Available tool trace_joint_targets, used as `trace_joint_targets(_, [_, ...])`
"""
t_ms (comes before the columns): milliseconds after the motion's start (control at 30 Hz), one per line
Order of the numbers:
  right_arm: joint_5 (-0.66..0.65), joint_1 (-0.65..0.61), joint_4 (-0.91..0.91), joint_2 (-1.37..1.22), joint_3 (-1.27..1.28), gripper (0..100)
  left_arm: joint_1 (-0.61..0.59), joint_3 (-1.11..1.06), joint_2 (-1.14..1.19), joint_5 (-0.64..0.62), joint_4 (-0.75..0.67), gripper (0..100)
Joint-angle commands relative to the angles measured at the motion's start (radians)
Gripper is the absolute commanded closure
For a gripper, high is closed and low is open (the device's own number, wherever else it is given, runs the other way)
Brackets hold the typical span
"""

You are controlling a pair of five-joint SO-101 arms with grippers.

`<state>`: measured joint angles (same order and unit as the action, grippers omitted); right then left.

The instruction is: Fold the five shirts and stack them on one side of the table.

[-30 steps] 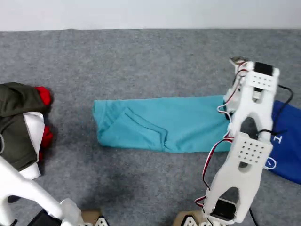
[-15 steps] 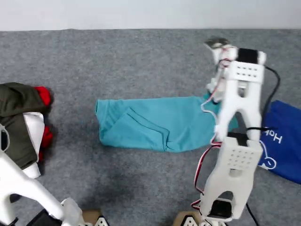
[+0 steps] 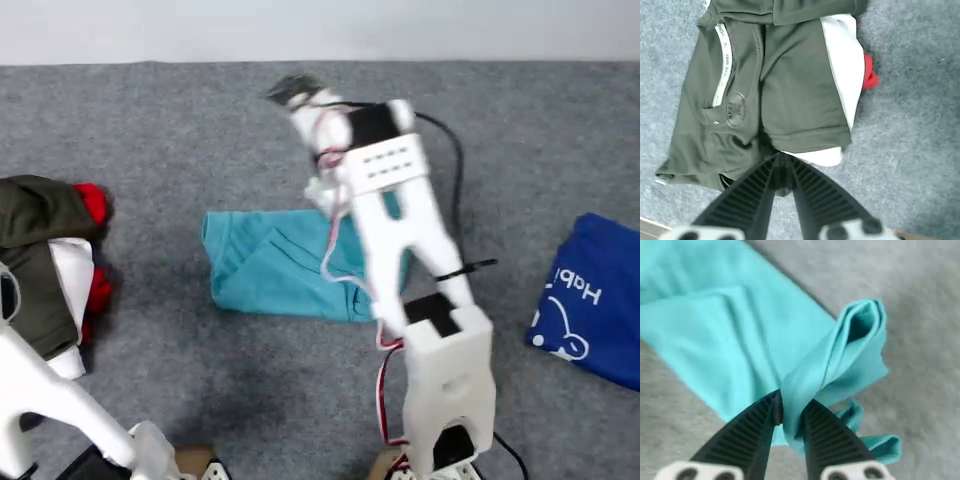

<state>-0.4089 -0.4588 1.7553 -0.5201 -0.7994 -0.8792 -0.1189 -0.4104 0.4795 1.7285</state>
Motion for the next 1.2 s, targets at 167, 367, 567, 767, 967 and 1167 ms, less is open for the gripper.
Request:
trace_joint_targets(167, [0.032,-0.170,-0.105,-0.053,-0.012,98.8,0.005,-0.059,-0.051,-0.011,0.021,100])
trace_joint_targets(367, [0.028,-0.228,-0.223,-0.139,-0.012,98.8,0.043,-0.071,-0.133,-0.008,0.009,100])
trace_joint_targets(567, [0.026,-0.274,-0.354,-0.200,-0.012,98.5,0.084,-0.142,-0.193,-0.006,0.011,100])
trace_joint_targets(767, [0.002,-0.312,-0.366,-0.200,-0.012,79.8,0.086,-0.226,-0.253,-0.005,0.009,100])
trace_joint_targets(967, [-0.002,-0.360,-0.202,-0.150,-0.117,78.6,0.086,-0.242,-0.279,-0.005,0.009,100])
trace_joint_targets(1167, [-0.002,-0.191,-0.021,-0.131,-0.327,79.0,0.081,-0.243,-0.313,0.052,0.009,100])
